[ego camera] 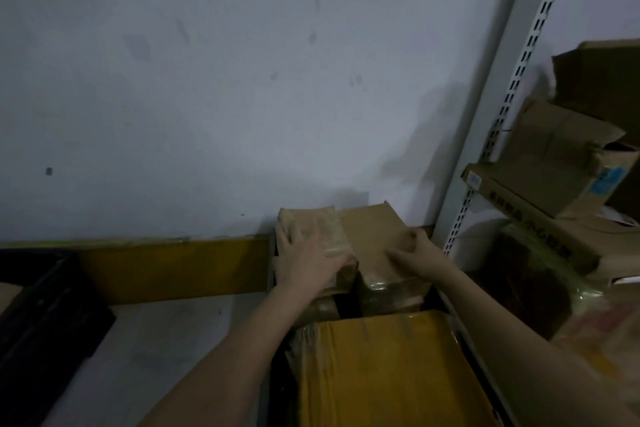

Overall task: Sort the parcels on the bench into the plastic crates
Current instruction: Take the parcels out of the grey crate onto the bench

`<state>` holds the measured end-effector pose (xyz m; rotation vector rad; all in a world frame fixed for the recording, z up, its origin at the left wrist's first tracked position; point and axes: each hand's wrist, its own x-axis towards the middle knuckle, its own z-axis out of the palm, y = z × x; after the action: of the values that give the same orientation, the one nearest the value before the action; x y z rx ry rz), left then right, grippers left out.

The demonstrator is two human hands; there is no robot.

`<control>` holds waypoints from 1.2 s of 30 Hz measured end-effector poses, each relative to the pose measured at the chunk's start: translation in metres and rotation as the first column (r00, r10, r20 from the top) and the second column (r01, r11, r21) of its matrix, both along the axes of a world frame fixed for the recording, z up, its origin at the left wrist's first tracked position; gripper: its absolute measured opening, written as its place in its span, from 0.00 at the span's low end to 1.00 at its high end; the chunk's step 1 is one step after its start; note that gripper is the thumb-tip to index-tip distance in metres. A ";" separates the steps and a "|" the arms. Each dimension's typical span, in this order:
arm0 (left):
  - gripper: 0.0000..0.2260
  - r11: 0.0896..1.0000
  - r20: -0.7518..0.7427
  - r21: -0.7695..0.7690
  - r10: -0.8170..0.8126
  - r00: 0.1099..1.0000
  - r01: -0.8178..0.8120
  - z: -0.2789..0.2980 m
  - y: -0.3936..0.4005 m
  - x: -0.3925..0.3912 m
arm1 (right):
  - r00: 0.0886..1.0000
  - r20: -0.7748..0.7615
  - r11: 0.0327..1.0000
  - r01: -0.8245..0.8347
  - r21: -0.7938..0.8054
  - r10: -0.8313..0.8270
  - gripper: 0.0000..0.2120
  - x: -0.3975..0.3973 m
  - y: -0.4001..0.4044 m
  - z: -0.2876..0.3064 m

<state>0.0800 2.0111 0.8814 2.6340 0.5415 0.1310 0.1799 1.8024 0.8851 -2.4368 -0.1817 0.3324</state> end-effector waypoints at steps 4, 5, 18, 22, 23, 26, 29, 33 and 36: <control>0.33 0.948 0.414 -0.307 0.211 0.885 -0.082 -0.010 0.001 -0.006 | 0.998 -0.032 0.988 -0.048 0.144 0.053 0.42 0.007 -0.011 -0.004; 0.33 0.889 0.434 -0.444 0.323 0.841 -0.113 -0.010 0.002 -0.008 | 0.996 -0.074 0.976 -0.035 0.217 0.052 0.43 0.009 -0.015 -0.008; 0.29 0.602 0.203 -0.783 0.490 0.848 -0.160 -0.016 -0.003 -0.020 | 0.996 -0.061 0.879 -0.023 0.476 0.059 0.34 0.013 -0.024 -0.041; 0.28 0.554 0.219 -0.823 0.514 0.829 -0.126 -0.004 -0.005 -0.023 | 0.996 -0.069 0.864 -0.009 0.503 0.051 0.34 0.012 -0.027 -0.032; 0.26 0.551 0.241 -0.828 0.519 0.820 -0.106 0.001 -0.005 -0.025 | 0.996 -0.067 0.857 -0.009 0.515 0.051 0.34 0.012 -0.028 -0.027; 0.25 0.580 0.340 -0.813 0.548 0.764 -0.055 0.024 0.000 -0.031 | 0.996 -0.077 0.807 0.014 0.590 0.039 0.33 0.015 -0.030 -0.003; 0.26 0.617 0.414 -0.785 0.583 0.699 -0.050 0.045 0.012 -0.039 | 0.996 -0.079 0.753 0.031 0.657 0.028 0.31 0.018 -0.028 0.028; 0.26 0.672 0.453 -0.736 0.575 0.682 -0.078 0.065 0.033 -0.051 | 0.999 -0.036 0.709 0.023 0.705 0.004 0.30 0.020 -0.014 0.057; 0.27 0.694 0.463 -0.711 0.584 0.667 -0.113 0.075 0.053 -0.063 | 1.000 0.002 0.714 -0.001 0.700 -0.001 0.31 0.018 0.004 0.069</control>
<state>0.0174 2.0645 0.9567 1.5973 0.7035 0.8398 0.1978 1.8063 0.9539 -1.6698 -0.2551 0.2049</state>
